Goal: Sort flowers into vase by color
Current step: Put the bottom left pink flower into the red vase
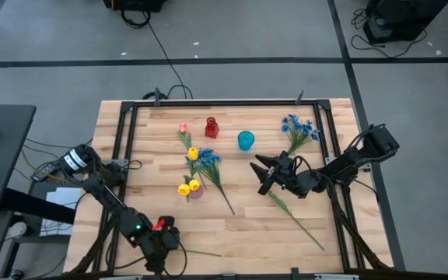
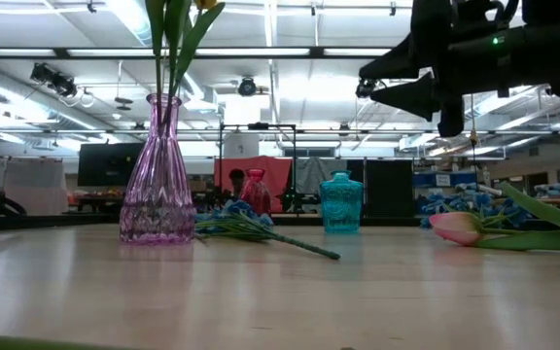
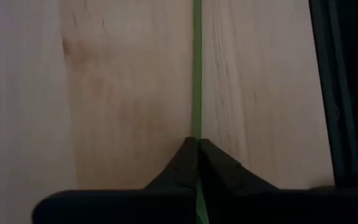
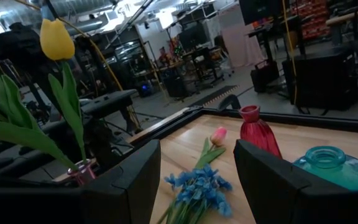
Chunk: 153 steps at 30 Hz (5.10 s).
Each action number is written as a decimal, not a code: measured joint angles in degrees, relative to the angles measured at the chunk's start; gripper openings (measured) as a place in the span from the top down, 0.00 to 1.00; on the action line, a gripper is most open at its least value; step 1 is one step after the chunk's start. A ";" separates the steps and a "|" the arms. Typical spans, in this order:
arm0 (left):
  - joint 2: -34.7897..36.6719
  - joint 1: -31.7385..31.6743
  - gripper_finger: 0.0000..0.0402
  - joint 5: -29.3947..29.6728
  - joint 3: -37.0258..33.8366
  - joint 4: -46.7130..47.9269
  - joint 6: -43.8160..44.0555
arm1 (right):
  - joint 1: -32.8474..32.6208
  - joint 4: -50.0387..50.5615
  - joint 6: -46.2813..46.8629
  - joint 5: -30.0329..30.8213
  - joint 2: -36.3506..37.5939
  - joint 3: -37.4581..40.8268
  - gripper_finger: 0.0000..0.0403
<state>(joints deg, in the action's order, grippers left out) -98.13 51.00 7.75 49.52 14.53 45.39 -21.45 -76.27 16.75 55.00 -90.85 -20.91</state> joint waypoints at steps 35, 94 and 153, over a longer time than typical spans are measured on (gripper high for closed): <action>13.68 -13.79 1.00 13.68 -0.13 14.67 -15.84 | -7.34 60.83 6.21 -18.17 0.02 -31.14 0.47; 37.19 -8.44 0.98 16.61 -19.18 -13.22 -33.41 | -1.02 75.78 6.63 -28.36 -41.33 -69.96 0.52; 69.88 -10.56 0.99 44.97 -29.73 -26.78 -56.37 | 8.72 102.76 15.03 -24.45 -0.85 -40.60 0.98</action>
<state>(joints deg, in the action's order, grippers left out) -28.25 40.44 52.71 19.79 -12.25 -10.99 -12.73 26.49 31.79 30.55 -91.70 -61.51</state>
